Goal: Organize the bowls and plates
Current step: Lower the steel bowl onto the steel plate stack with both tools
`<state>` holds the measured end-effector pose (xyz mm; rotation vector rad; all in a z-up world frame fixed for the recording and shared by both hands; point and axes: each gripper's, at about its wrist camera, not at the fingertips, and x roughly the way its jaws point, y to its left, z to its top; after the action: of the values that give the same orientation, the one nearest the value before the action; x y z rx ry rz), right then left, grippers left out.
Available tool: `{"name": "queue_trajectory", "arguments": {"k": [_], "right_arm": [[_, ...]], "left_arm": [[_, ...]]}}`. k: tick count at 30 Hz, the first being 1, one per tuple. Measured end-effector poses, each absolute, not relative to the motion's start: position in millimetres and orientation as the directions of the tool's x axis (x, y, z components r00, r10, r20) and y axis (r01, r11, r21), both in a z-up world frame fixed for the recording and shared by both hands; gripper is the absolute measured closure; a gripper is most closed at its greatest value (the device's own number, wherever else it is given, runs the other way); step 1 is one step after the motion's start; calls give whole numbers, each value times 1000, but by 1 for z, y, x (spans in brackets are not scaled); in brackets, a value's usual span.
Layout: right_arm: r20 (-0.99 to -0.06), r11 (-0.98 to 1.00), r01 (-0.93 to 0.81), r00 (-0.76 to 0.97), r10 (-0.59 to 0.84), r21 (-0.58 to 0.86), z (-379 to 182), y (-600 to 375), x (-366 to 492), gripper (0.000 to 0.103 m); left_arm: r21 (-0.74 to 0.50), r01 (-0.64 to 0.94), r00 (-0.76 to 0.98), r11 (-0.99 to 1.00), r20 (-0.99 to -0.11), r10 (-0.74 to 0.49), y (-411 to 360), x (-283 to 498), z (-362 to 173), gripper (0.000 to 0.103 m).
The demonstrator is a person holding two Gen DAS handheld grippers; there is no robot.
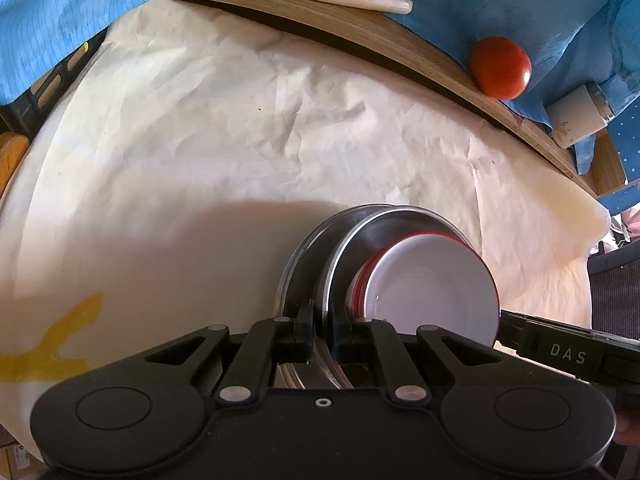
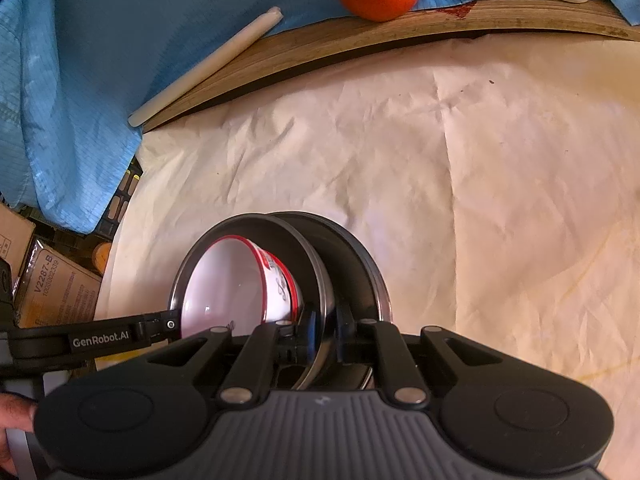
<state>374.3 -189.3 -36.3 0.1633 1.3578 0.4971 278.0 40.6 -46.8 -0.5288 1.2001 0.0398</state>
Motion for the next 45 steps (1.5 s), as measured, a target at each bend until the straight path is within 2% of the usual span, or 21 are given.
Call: {"name": "queue_trajectory", "arguments": {"k": [45], "right_arm": [[-907,901,-216,111,405,376,-43,-191,374,90]], "left_arm": [[-386,-247,353,889,-890,-289,38,283,-51,95]]}}
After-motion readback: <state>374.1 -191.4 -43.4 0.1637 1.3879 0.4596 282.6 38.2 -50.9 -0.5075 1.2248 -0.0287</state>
